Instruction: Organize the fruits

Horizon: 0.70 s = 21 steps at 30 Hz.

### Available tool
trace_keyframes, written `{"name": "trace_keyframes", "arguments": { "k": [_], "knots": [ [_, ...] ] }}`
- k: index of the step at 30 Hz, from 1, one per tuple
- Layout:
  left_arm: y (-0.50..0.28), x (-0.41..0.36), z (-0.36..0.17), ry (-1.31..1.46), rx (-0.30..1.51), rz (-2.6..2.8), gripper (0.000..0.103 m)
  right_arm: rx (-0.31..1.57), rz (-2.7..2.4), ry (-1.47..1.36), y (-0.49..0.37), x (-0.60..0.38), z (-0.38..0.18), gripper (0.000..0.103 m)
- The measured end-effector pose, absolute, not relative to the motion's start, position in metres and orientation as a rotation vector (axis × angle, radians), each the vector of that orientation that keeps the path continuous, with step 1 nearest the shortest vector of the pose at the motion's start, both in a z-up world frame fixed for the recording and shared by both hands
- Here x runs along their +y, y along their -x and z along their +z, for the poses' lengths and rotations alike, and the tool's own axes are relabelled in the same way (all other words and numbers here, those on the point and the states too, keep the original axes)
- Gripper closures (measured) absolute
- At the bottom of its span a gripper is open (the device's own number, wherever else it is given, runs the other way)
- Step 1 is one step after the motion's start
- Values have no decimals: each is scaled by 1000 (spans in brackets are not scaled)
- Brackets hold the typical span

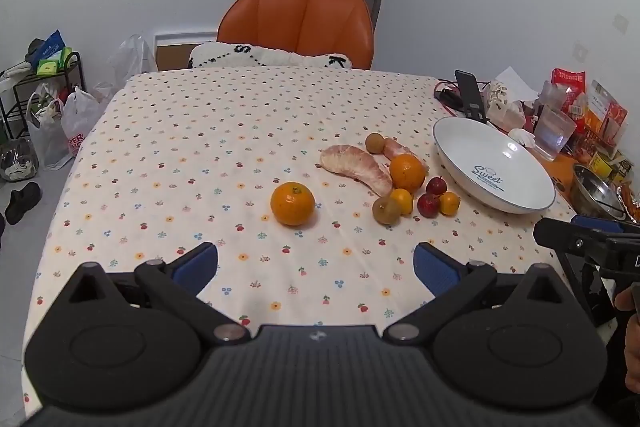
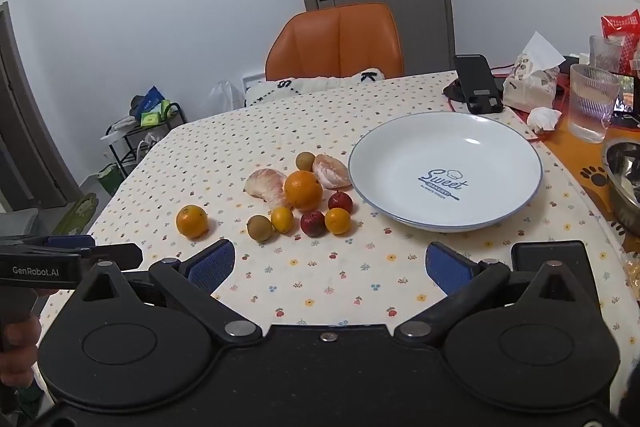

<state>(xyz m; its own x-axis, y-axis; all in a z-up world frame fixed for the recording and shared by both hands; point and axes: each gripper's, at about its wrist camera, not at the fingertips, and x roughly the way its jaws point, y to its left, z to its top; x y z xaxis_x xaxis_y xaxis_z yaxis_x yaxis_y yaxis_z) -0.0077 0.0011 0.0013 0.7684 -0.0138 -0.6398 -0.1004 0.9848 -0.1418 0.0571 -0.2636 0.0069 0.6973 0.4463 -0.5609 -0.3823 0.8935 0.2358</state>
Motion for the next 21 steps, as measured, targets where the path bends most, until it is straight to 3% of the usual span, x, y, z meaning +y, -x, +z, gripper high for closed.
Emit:
{"name": "trace_keyframes", "arguments": {
  "k": [21],
  "knots": [
    [0, -2, 4, 159, 688, 44, 0, 645, 504, -114, -61, -265, 14, 0]
  ]
}}
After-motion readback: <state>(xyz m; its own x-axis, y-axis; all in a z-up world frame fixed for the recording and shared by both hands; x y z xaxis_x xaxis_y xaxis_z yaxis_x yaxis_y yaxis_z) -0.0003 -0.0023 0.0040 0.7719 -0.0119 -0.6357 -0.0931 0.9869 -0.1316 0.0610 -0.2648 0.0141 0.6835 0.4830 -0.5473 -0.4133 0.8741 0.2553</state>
